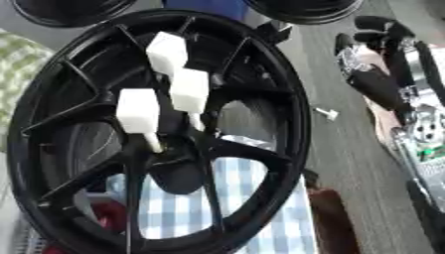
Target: Pull the pin out of the wheel hub.
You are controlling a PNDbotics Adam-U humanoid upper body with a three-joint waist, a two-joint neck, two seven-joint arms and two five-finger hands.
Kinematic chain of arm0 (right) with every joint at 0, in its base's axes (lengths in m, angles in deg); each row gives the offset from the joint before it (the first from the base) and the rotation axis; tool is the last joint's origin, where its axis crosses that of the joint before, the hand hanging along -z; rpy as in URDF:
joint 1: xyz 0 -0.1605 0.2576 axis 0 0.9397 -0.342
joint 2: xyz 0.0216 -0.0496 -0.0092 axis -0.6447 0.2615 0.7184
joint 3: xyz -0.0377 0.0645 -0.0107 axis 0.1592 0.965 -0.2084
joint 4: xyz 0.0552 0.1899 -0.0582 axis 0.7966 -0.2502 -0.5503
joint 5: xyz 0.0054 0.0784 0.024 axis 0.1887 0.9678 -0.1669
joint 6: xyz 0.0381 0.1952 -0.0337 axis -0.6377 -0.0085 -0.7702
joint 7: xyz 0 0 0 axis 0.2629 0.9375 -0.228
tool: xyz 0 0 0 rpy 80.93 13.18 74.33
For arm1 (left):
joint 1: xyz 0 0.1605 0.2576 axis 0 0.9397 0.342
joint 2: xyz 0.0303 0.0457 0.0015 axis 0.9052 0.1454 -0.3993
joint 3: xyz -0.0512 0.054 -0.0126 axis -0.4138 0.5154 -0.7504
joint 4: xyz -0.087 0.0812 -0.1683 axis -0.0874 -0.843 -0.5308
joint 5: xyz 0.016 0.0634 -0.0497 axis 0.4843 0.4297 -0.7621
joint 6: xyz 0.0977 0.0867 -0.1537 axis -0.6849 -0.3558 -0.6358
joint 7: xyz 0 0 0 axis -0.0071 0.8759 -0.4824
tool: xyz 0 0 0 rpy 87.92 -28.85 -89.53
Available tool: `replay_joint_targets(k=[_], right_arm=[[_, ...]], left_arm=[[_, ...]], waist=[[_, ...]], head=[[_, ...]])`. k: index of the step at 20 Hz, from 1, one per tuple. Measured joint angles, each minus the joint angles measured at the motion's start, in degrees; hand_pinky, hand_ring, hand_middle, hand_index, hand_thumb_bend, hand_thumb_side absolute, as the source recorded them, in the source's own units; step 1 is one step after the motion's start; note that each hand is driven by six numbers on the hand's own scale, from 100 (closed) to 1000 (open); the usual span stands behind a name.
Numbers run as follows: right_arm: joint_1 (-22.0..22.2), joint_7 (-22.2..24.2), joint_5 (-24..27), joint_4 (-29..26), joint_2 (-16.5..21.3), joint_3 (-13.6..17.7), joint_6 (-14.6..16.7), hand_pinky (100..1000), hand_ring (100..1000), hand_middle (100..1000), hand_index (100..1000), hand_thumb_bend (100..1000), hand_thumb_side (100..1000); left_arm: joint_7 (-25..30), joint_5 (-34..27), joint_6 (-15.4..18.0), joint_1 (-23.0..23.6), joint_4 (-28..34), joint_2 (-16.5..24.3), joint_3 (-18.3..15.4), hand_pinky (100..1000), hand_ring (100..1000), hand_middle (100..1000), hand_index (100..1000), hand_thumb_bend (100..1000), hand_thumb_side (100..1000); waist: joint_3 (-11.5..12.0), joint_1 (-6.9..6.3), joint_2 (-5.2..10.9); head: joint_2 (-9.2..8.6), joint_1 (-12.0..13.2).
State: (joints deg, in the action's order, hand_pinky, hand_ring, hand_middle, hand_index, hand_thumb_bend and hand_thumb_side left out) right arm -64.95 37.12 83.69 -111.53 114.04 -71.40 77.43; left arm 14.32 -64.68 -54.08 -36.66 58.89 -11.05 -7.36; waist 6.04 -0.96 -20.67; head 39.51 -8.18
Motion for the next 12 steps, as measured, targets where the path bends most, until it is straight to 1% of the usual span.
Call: replay_joint_targets(k=[2,5,11,12], right_arm=[[-0.16,0.66,-0.08,-0.31,1.87,-0.33,0.07,912,817,791,793,262,392],[-1.02,2.25,-0.16,-1.08,5.64,-1.02,0.21,912,819,791,797,270,392],[-4.16,7.49,0.77,-3.56,15.92,-2.08,1.30,912,824,790,806,321,382],[-4.87,8.52,0.96,-3.95,17.79,-2.23,1.57,913,825,789,805,343,381]], left_arm=[[0.01,0.04,-0.01,0.02,-0.01,0.01,0.00,650,676,612,733,534,640],[0.03,0.07,-0.03,0.06,-0.07,0.04,0.01,650,676,612,733,533,640],[0.15,0.24,-0.13,0.21,-0.30,0.59,0.03,650,675,612,732,533,640],[0.16,0.25,-0.14,0.26,-0.30,0.61,0.03,650,675,612,732,532,640]], waist=[[0.00,0.00,0.00],[0.00,0.00,0.00],[0.30,0.02,0.00],[0.35,0.02,0.00]], head=[[0.23,0.02],[0.24,0.04],[0.25,0.05],[0.25,0.02]])
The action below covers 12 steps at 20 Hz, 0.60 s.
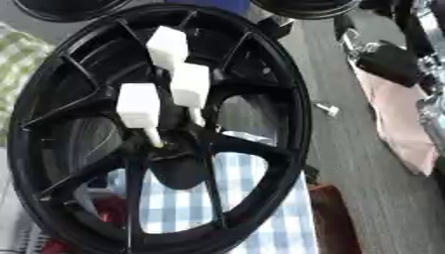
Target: Pull the pin out of the wheel hub.
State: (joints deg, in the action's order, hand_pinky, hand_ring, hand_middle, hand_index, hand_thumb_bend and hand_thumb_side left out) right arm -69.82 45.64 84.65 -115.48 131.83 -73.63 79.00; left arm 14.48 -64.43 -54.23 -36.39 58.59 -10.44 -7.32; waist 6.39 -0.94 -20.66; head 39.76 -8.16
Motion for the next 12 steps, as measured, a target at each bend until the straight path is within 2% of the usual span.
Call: replay_joint_targets(k=[5,6,7,12], right_arm=[[-4.07,6.93,-0.02,-0.95,9.10,-1.29,2.43,914,831,788,804,410,414],[-4.86,8.59,-0.20,-0.98,10.69,-1.61,3.15,914,832,788,803,402,476],[-5.62,10.26,-0.29,-0.99,12.09,-1.92,3.94,914,833,788,803,429,420],[-9.40,17.53,-0.49,-1.21,17.44,-3.17,8.04,917,844,794,806,478,447]], left_arm=[[0.25,0.02,-0.07,0.08,-0.01,0.52,0.34,650,674,612,732,531,641],[0.32,0.02,-0.09,0.08,-0.01,0.57,0.35,650,674,612,732,531,641],[0.39,0.02,-0.12,0.08,-0.01,0.75,0.37,650,674,612,732,531,641],[0.69,0.04,-0.22,-0.01,-0.01,1.45,0.70,650,673,612,732,531,641]], waist=[[0.22,0.01,0.01],[0.31,0.02,0.01],[0.38,0.03,0.01],[0.92,0.65,0.01]], head=[[-0.01,-0.45],[-0.02,-0.49],[-0.03,-0.52],[-0.09,-0.55]])
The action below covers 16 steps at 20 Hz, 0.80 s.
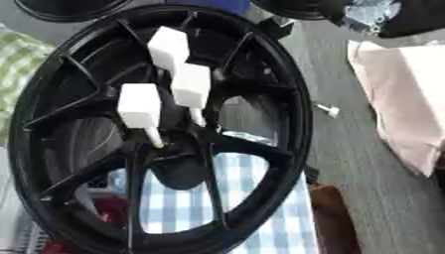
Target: Pull the pin out of the wheel hub.
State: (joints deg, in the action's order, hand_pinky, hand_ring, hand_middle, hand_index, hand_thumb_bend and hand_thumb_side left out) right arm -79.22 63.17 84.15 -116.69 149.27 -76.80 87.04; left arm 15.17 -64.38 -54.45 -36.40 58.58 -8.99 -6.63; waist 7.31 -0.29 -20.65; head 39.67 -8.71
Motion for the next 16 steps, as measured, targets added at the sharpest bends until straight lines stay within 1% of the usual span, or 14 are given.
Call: replay_joint_targets(k=[4,7,12,16], right_arm=[[-2.63,6.31,-0.64,-0.10,2.43,-1.54,3.75,919,851,798,807,507,475],[-4.56,11.30,-1.36,-0.12,3.56,-2.88,6.60,921,858,801,808,531,495],[-7.44,18.25,-3.02,-0.14,4.14,-5.43,11.17,922,861,803,806,532,525],[-10.23,22.30,-3.73,-0.15,4.13,-7.55,13.65,922,862,803,807,536,536]], left_arm=[[0.20,0.02,-0.14,-0.29,0.00,0.08,0.17,650,672,612,732,530,642],[0.44,0.02,-0.18,-0.35,-0.01,0.51,0.36,651,672,612,732,530,642],[0.71,0.02,-0.21,-0.49,-0.02,0.58,0.67,651,671,612,732,529,642],[0.93,0.02,-0.36,-0.73,-0.02,1.05,0.71,651,670,612,732,528,643]], waist=[[0.46,0.52,0.00],[0.82,0.98,0.00],[1.38,1.45,0.00],[1.67,1.55,0.00]], head=[[-0.02,-0.04],[-0.07,-0.23],[-0.53,-0.54],[-0.54,-0.94]])
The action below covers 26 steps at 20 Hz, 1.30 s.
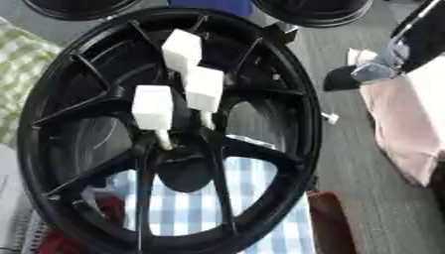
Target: Pull the pin out of the wheel hub.
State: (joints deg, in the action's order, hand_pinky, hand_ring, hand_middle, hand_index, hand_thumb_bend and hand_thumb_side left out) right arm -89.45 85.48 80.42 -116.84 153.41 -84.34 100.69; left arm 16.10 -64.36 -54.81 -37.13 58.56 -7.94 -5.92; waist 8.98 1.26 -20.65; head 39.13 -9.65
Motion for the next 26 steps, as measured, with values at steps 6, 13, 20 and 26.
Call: replay_joint_targets(k=[6,13,20,26], right_arm=[[-4.66,3.90,-0.29,-0.05,-0.95,-3.09,1.17,921,862,800,806,537,543],[-11.65,7.40,-0.86,-0.12,-4.49,-8.26,1.50,920,862,801,806,531,534],[-17.24,7.69,-2.00,-0.14,-8.26,-12.58,2.27,916,840,791,804,515,493],[-21.50,8.96,-3.15,0.52,-11.80,-15.58,2.03,906,783,792,805,506,467]], left_arm=[[0.18,0.00,0.00,-0.08,-0.09,0.04,0.29,651,670,613,732,526,644],[0.48,0.00,-0.07,-0.13,-0.30,0.48,0.35,652,669,614,732,525,644],[0.52,-0.01,-0.06,-0.15,-0.33,0.51,0.36,652,668,614,731,524,645],[0.54,-0.03,-0.06,-0.15,-0.35,0.51,0.37,653,668,614,731,523,645]], waist=[[0.01,0.19,0.00],[0.16,0.30,0.00],[0.29,0.58,0.00],[0.29,0.59,0.00]], head=[[0.11,-0.59],[0.65,-1.62],[1.19,-2.29],[1.83,-2.58]])
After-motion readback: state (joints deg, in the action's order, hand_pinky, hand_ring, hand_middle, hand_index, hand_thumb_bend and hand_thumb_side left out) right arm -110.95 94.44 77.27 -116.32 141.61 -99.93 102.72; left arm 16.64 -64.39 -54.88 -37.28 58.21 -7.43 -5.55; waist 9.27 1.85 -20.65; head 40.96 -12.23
